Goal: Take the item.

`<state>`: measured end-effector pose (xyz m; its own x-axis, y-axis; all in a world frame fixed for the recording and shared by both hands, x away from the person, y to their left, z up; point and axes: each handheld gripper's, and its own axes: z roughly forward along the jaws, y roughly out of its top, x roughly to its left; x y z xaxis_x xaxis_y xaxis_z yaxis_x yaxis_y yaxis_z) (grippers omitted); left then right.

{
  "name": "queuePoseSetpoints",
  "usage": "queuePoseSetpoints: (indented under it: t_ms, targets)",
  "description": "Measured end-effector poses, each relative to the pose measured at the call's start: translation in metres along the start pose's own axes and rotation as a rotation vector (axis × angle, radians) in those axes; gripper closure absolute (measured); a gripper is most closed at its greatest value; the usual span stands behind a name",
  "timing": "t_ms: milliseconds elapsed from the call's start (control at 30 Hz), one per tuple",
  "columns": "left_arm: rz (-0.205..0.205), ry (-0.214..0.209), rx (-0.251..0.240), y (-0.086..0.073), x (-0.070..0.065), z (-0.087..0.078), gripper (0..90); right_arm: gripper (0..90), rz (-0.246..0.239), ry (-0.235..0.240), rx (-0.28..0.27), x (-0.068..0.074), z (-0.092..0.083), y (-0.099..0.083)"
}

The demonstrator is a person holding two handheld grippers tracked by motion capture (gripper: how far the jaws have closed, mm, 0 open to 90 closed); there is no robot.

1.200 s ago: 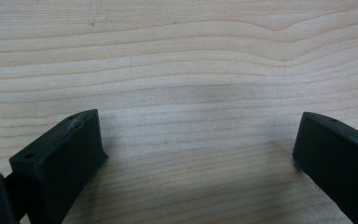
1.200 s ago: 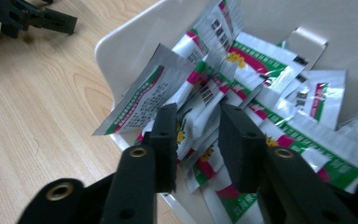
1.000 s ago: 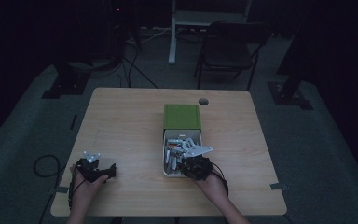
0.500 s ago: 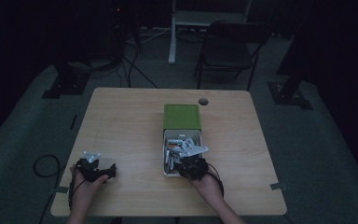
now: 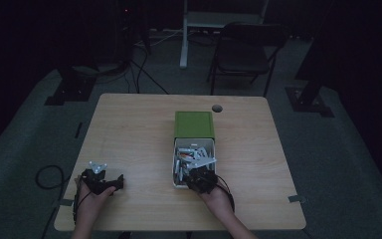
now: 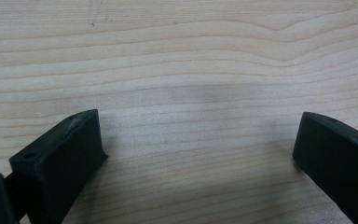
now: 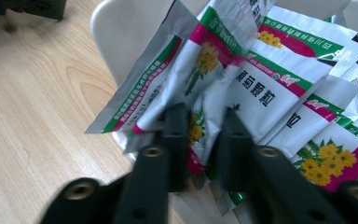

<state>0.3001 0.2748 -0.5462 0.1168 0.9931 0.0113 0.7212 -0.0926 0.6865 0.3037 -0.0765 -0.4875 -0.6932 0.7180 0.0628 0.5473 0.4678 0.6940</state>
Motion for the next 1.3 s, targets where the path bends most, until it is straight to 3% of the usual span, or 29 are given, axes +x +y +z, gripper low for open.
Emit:
queuePoseSetpoints:
  t_ms: [233,500,1300]
  targets:
    - [0.0,0.0,0.0,0.0,0.0,0.0,1.9,85.3,0.021,0.018,-0.009,-0.004,-0.006,0.001]
    - [0.0,0.0,-0.001,0.0,0.0,0.0,1.9,85.4,0.041,0.021,-0.067,-0.011,-0.023,0.009]
    - [0.002,0.0,0.001,0.0,0.0,0.0,1.8,85.5,0.079,-0.014,-0.205,-0.043,-0.071,0.03]
